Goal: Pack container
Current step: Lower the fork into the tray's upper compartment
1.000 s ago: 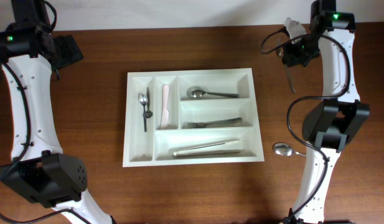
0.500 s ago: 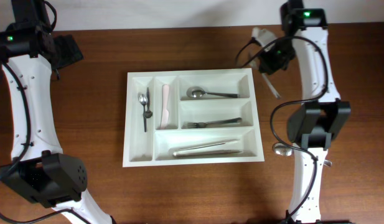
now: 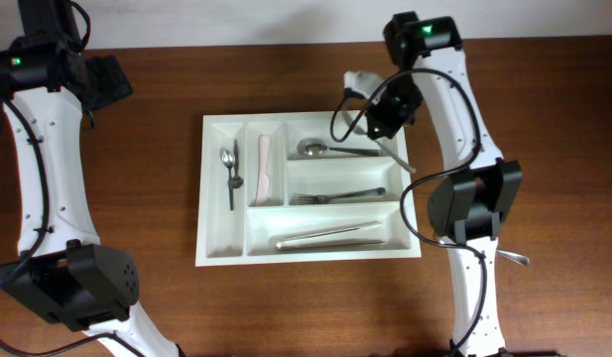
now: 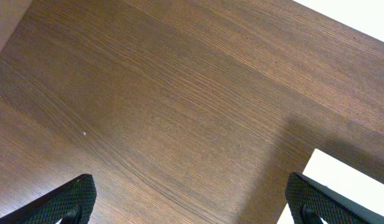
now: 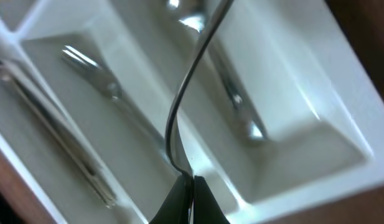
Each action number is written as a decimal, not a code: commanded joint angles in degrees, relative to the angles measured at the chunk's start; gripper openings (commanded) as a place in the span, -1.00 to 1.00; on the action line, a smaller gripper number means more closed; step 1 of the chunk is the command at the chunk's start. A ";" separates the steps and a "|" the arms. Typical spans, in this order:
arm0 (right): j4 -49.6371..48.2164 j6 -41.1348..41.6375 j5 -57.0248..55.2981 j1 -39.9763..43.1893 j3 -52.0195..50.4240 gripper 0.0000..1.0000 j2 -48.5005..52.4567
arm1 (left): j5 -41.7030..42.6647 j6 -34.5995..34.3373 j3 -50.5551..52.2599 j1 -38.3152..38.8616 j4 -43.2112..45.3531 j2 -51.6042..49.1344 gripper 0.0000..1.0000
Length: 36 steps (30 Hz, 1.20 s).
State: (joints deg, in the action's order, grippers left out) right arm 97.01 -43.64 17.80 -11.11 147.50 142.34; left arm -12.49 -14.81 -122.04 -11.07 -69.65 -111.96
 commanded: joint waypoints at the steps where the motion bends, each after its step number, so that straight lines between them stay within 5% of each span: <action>1: 0.33 -2.67 3.65 -2.01 1.31 -0.92 -1.86 | -0.44 -0.15 -0.46 -0.07 -0.09 0.28 0.99; 13: 0.33 -5.07 4.52 -3.98 0.85 -0.92 -1.84 | -0.44 -0.15 -0.48 -0.07 -0.09 0.28 0.99; 36: 0.26 -36.98 8.57 -3.87 -4.35 -0.92 -1.40 | -0.44 -0.15 -0.46 -0.07 -0.09 0.28 0.99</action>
State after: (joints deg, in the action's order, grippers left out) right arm 97.06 -75.18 24.82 -14.68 145.67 142.34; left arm -12.49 -14.81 -122.04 -11.07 -69.65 -111.96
